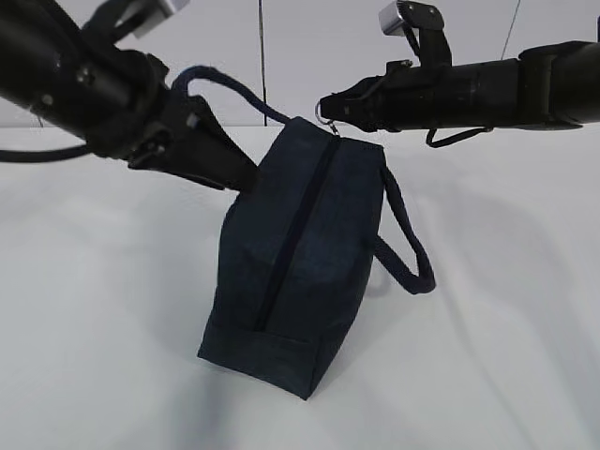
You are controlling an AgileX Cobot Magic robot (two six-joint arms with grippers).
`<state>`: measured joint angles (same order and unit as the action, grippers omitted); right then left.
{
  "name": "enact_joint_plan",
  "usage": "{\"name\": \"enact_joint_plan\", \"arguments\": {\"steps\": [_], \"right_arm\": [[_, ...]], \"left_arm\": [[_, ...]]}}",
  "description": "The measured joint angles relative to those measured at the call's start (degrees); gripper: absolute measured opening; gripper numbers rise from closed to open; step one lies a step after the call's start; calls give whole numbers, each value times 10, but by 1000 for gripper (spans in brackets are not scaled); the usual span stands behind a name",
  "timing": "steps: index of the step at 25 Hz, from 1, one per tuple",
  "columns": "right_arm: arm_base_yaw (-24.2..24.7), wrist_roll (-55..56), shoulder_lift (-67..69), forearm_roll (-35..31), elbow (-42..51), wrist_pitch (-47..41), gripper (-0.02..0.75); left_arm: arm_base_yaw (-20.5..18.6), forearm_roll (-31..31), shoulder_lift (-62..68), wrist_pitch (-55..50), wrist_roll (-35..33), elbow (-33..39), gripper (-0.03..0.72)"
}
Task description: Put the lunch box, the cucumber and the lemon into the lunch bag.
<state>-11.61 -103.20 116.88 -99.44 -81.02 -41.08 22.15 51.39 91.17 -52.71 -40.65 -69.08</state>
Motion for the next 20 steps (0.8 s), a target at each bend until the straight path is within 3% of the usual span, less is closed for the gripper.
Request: {"name": "enact_joint_plan", "arguments": {"steps": [9, 20], "right_arm": [[1, 1, 0, 0, -1, -3, 7], [1, 1, 0, 0, -1, -6, 7]], "left_arm": [[-21, -123, 0, -136, 111, -129, 310], [-21, -141, 71, -140, 150, -168, 310]]}}
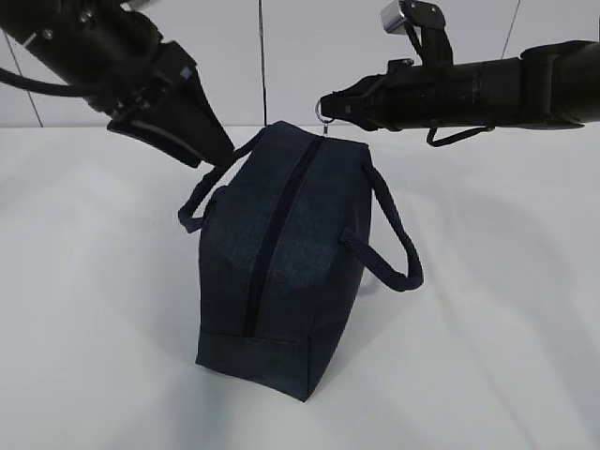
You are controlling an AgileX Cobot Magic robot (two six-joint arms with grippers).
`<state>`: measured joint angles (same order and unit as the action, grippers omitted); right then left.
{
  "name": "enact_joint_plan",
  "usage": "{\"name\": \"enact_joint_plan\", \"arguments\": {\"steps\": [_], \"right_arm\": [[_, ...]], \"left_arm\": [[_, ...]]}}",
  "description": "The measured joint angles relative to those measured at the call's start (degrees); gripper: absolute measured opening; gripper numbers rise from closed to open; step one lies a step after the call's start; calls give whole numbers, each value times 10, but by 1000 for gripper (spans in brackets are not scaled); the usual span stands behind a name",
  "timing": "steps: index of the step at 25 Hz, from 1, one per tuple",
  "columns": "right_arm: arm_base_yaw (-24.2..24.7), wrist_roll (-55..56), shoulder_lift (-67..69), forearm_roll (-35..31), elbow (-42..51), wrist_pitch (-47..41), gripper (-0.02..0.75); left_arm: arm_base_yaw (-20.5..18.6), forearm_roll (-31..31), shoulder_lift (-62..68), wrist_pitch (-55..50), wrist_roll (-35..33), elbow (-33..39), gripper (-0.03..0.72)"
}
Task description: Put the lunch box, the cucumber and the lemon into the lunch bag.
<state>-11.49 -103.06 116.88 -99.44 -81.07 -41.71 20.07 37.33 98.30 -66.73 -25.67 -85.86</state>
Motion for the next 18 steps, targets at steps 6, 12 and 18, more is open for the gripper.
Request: {"name": "enact_joint_plan", "arguments": {"steps": [6, 12, 18], "right_arm": [[0, 1, 0, -1, 0, 0, 7], [0, 1, 0, -1, 0, 0, 7], [0, 1, 0, -1, 0, 0, 7]], "left_arm": [[0, -8, 71, -8, 14, -80, 310], [5, -15, 133, -27, 30, -163, 311], [22, -50, 164, -31, 52, -180, 311]]}}
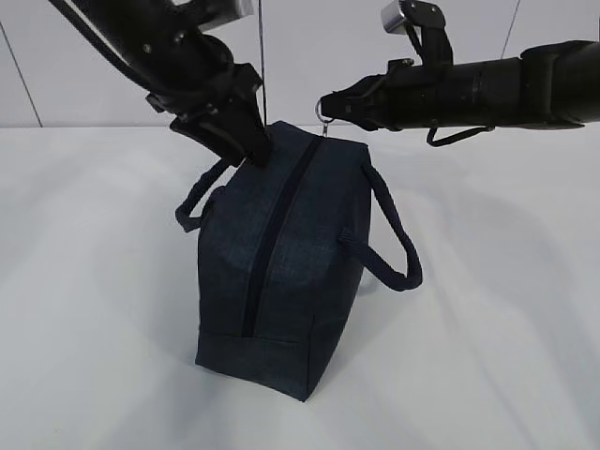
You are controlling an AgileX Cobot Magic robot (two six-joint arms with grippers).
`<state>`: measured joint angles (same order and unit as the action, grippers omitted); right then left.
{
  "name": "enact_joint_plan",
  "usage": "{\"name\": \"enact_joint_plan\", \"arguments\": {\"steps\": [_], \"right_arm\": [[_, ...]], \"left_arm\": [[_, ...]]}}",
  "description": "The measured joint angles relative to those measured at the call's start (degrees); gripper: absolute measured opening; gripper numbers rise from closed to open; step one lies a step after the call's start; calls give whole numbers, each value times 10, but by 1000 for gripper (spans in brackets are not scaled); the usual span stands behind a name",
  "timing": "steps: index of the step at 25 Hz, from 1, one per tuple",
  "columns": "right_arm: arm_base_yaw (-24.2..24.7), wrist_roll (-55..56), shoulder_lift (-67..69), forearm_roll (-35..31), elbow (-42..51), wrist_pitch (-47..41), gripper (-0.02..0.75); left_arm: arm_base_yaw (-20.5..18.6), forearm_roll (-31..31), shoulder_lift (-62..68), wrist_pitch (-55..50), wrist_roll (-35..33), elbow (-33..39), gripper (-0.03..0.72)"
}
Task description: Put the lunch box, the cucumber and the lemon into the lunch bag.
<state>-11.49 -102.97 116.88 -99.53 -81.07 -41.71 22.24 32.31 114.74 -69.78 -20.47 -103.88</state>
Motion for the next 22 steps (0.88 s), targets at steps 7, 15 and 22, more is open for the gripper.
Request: {"name": "enact_joint_plan", "arguments": {"steps": [7, 15, 22], "right_arm": [[0, 0, 0, 0, 0, 0, 7], [0, 0, 0, 0, 0, 0, 7], [1, 0, 0, 0, 0, 10, 7]], "left_arm": [[1, -9, 19, -3, 5, -2, 307], [1, -8, 30, -4, 1, -3, 26], [2, -26, 23, -6, 10, -5, -4]]}}
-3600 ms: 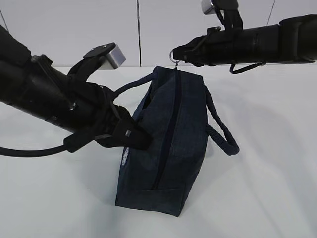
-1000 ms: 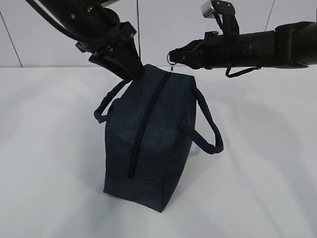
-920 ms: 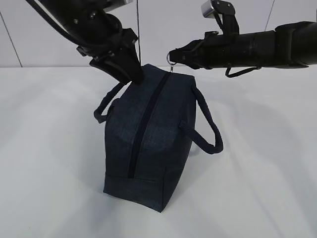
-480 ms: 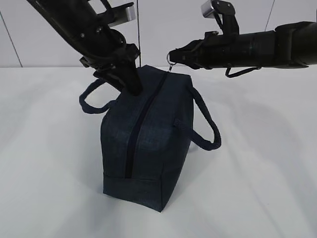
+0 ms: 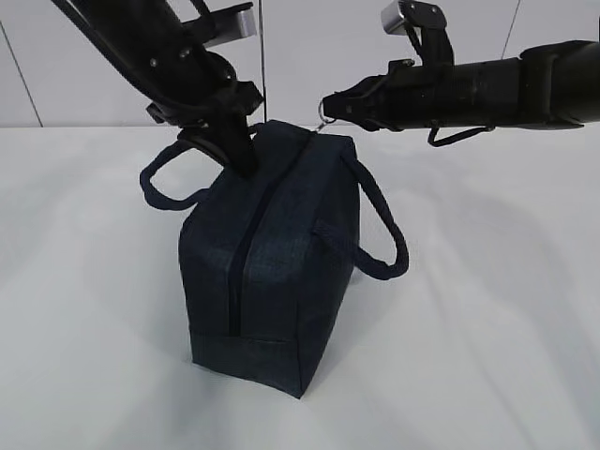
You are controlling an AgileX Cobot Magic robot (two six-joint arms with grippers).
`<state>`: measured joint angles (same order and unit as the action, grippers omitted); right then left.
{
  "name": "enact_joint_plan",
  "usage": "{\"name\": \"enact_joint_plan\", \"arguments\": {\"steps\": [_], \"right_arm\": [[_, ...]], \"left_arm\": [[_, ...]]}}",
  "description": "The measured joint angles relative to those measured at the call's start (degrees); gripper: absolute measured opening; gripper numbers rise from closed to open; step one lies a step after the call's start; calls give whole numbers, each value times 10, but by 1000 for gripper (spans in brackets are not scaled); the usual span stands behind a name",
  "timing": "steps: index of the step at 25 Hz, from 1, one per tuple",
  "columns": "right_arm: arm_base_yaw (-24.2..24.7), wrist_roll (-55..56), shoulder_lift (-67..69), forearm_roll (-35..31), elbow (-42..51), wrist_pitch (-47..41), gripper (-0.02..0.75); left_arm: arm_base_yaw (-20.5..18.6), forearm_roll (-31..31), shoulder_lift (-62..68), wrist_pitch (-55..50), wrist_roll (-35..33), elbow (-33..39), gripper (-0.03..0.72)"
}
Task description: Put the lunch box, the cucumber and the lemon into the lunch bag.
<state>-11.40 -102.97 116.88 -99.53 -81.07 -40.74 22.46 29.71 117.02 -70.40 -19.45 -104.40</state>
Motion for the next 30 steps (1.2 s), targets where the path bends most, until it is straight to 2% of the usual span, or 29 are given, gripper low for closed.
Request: {"name": "enact_joint_plan", "arguments": {"steps": [19, 30], "right_arm": [[-1, -25, 0, -8, -30, 53, 7], [-7, -24, 37, -25, -55, 26, 7]], "left_arm": [[1, -10, -90, -1, 1, 0, -5], [1, -8, -145, -1, 2, 2, -5]]}}
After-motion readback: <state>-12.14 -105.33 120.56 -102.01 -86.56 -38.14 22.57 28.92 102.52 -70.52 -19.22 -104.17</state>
